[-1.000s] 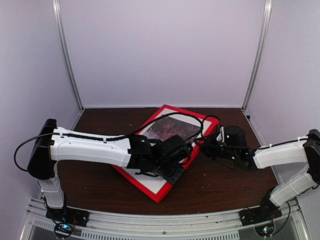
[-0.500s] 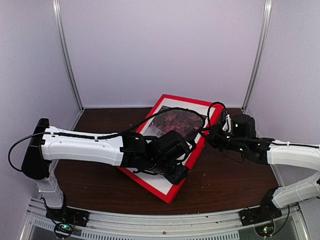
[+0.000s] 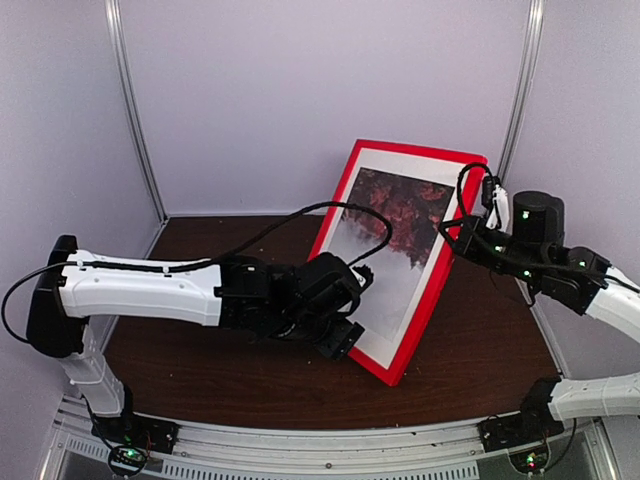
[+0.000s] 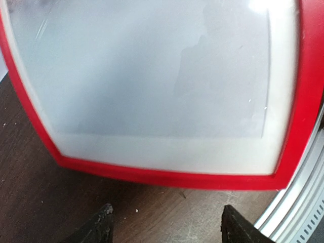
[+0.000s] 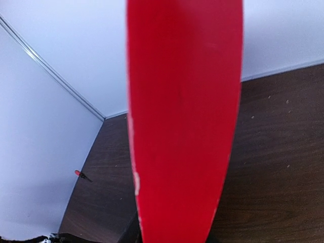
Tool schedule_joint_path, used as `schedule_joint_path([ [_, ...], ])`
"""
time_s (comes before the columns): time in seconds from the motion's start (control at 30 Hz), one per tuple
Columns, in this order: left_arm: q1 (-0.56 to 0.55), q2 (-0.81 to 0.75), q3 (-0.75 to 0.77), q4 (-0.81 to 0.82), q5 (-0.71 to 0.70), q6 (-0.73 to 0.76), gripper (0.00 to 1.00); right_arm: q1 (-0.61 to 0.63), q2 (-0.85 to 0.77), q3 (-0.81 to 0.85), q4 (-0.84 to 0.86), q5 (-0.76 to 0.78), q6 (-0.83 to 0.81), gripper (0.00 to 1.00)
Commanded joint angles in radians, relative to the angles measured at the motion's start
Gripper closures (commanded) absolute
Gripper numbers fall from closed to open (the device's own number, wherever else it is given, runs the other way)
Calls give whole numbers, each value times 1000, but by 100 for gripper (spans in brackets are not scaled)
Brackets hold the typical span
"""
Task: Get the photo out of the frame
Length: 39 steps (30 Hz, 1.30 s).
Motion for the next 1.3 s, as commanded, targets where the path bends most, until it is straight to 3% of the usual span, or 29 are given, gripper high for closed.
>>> schedule_joint_path([
  [0.0, 44, -48, -34, -20, -57, 14, 27, -8, -20, 90, -214, 231, -303, 100],
  [0.4, 176, -214, -138, -50, -116, -6, 27, -6, 45, 351, -349, 350, -530, 100],
  [0.63, 256, -359, -193, -116, -149, -36, 18, 46, 104, 444, -391, 467, -650, 100],
  [0.93, 470, -568, -264, -158, -4, -121, 6, 257, 254, 502, -388, 681, -825, 100],
  [1.27, 665, -611, -167, -269, 195, -261, 7, 398, 421, 474, -314, 614, -838, 100],
])
